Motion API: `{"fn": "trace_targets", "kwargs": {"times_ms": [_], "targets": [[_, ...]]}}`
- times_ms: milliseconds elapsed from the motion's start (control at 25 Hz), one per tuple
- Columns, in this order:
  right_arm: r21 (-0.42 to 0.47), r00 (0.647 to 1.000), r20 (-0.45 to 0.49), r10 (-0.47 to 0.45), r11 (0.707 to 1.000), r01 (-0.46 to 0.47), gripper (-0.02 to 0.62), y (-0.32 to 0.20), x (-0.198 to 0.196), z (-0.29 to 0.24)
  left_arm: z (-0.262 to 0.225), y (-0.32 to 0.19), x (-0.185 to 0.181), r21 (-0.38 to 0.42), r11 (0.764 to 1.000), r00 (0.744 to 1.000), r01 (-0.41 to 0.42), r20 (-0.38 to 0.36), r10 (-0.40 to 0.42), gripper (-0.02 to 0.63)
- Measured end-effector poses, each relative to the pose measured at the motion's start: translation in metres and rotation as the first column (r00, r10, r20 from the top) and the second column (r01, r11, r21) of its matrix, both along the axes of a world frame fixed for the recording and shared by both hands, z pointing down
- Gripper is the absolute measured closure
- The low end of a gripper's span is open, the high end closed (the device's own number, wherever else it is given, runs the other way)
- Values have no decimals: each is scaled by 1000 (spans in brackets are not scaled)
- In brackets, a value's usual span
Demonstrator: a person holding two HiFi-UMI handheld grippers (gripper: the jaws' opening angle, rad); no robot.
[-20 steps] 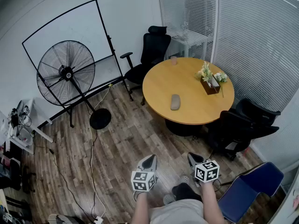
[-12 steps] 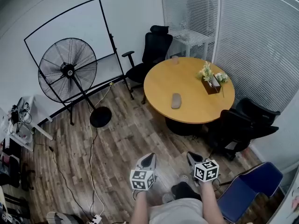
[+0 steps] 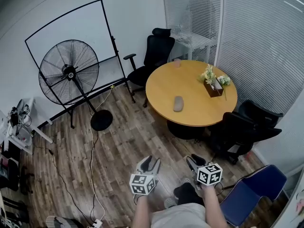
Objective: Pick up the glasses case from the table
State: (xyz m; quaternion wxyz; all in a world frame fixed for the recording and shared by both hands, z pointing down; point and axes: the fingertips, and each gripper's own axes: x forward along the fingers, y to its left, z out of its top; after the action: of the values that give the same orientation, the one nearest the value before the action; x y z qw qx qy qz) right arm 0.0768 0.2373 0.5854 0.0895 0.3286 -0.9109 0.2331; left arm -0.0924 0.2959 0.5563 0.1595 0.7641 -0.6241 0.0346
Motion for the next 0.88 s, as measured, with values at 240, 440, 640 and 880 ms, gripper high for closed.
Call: {"fn": "trace_targets", "kwargs": {"times_ms": [240, 440, 640, 880], "targets": [[-5, 998, 61, -35, 999, 35, 373, -1, -18, 0, 3, -3, -11, 13, 1000, 1000, -11, -23, 11, 401], [-26, 996, 66, -56, 998, 58, 351, -11, -26, 8, 8, -14, -18, 14, 1000, 999, 8, -33, -8, 399], [-41, 996, 58, -62, 997, 65, 342, -35, -37, 13, 13, -33, -27, -2, 1000, 999, 8, -31, -8, 399], [-57, 996, 53, -73, 995, 76, 333, -71, -54, 17, 17, -64, -48, -16, 999, 998, 48, -31, -49, 397]]}}
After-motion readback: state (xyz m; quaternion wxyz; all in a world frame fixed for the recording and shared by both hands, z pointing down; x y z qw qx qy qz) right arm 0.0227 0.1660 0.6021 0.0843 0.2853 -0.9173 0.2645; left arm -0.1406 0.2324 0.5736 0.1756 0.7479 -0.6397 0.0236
